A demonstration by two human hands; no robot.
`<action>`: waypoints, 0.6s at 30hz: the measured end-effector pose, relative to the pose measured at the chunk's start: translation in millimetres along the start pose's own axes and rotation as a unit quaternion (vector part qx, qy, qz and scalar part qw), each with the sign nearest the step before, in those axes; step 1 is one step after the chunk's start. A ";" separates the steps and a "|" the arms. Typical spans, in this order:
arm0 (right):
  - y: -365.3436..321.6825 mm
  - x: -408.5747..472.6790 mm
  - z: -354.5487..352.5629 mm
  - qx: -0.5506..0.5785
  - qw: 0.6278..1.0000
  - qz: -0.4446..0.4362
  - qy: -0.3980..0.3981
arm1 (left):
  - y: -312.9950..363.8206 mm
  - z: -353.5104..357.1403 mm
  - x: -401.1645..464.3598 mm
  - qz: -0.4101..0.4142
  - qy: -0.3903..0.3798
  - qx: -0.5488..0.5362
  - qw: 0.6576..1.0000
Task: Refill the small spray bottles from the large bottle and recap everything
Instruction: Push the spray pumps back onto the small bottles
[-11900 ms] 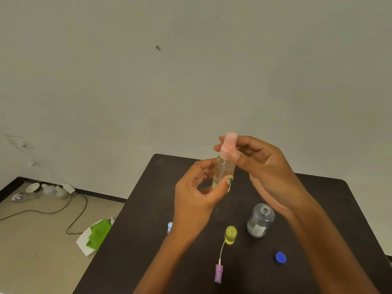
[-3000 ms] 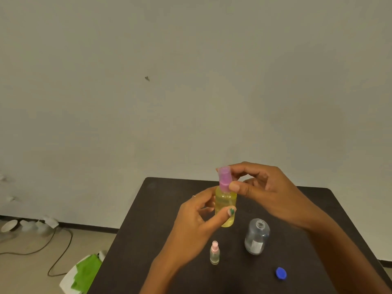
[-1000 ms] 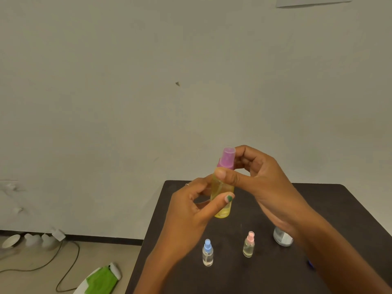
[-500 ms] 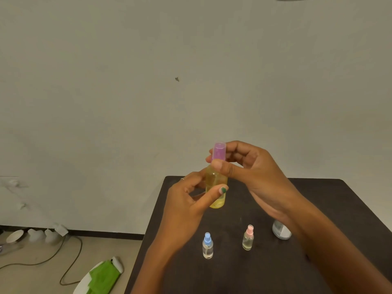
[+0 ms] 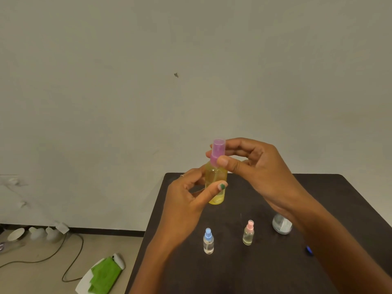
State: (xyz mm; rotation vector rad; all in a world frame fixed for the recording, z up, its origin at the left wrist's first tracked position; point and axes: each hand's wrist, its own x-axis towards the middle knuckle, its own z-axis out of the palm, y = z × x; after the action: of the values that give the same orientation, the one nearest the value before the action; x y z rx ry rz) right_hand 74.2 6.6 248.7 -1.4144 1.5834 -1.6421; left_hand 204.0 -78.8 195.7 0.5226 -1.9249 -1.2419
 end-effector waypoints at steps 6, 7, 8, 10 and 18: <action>8.1 0.5 8.9 0.016 0.998 0.003 0.057 | -0.8 2.0 2.0 0.001 0.005 -0.004 1.000; 9.3 0.6 11.2 0.016 0.998 0.005 0.062 | -0.9 3.0 2.1 0.000 0.008 -0.001 1.000; 10.3 0.7 13.2 0.017 0.998 0.010 0.063 | -1.1 4.1 2.2 -0.001 0.012 0.003 1.000; 11.1 0.9 15.7 0.015 0.998 0.021 0.056 | -2.1 5.4 1.9 -0.002 0.014 0.004 1.000; 9.9 1.9 5.2 0.050 0.998 0.011 -0.031 | -4.2 0.0 3.4 -0.002 0.012 0.010 1.000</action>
State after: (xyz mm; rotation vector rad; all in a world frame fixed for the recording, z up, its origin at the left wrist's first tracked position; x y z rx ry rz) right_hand 74.8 0.4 239.3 -1.3789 1.4562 -1.6246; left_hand 201.6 -83.0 193.2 0.5511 -1.9190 -1.2140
